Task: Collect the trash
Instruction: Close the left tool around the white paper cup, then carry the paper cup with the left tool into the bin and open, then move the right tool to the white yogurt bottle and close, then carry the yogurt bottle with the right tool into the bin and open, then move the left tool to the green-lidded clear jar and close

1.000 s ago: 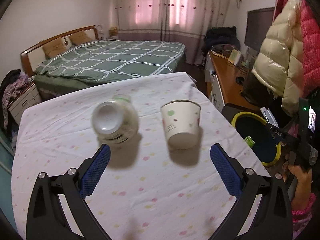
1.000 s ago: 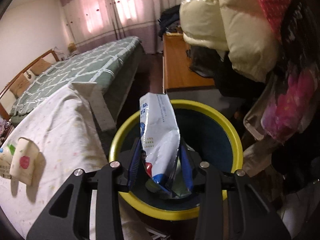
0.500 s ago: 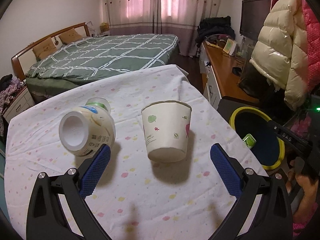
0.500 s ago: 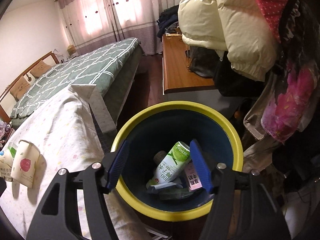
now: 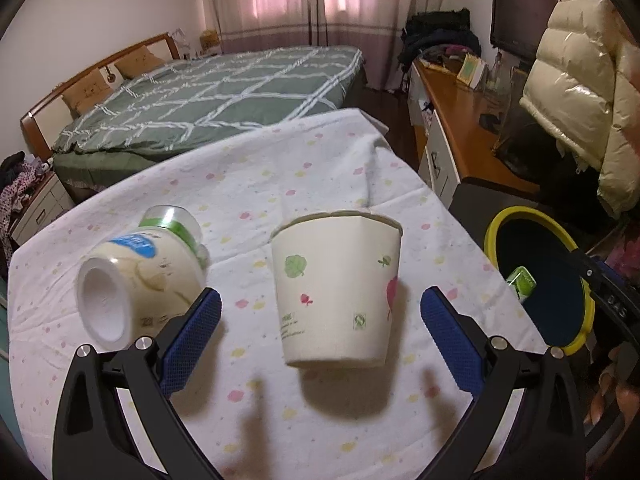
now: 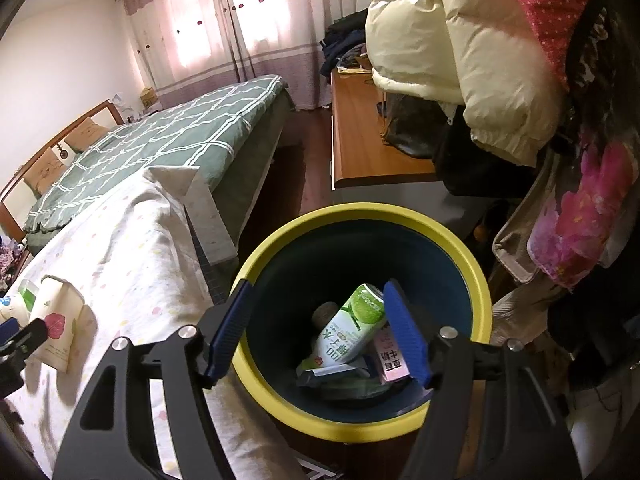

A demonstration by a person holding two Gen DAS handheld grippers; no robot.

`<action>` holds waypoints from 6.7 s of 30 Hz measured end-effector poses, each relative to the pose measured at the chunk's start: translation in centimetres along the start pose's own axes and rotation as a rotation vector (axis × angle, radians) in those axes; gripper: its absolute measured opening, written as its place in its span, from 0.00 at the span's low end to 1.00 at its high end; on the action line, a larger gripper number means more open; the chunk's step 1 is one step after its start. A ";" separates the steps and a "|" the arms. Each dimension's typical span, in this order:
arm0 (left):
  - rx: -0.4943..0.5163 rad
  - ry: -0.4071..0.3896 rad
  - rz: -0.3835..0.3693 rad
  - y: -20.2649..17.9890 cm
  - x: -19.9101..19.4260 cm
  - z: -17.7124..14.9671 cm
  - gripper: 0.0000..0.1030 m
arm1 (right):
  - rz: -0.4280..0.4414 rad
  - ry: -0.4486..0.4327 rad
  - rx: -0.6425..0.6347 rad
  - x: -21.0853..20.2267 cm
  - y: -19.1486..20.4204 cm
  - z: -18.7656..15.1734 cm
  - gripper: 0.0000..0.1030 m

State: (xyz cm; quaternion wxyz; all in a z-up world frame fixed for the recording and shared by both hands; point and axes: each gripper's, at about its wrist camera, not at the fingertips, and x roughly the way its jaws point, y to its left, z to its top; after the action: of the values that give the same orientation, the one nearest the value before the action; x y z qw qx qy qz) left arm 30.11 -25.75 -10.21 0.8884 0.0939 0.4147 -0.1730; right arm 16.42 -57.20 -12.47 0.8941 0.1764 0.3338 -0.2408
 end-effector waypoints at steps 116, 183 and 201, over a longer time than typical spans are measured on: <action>-0.577 -0.268 0.392 29.0 -14.8 -16.9 0.94 | 0.479 -0.022 -0.620 -7.6 33.1 -6.6 0.77; -0.194 -0.090 0.098 14.5 -6.0 -5.0 0.94 | 0.017 -0.082 -0.034 -3.5 4.8 -2.3 0.81; -0.181 0.058 0.063 13.1 4.6 1.4 0.62 | 0.069 -0.040 -0.008 -2.6 4.3 -2.1 0.81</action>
State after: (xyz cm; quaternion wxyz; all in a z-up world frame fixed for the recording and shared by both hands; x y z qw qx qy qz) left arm 38.92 -15.13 -12.58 0.8859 0.0312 0.4509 -0.1042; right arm 15.96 -51.89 -11.49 0.9091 0.1794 0.3106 -0.2118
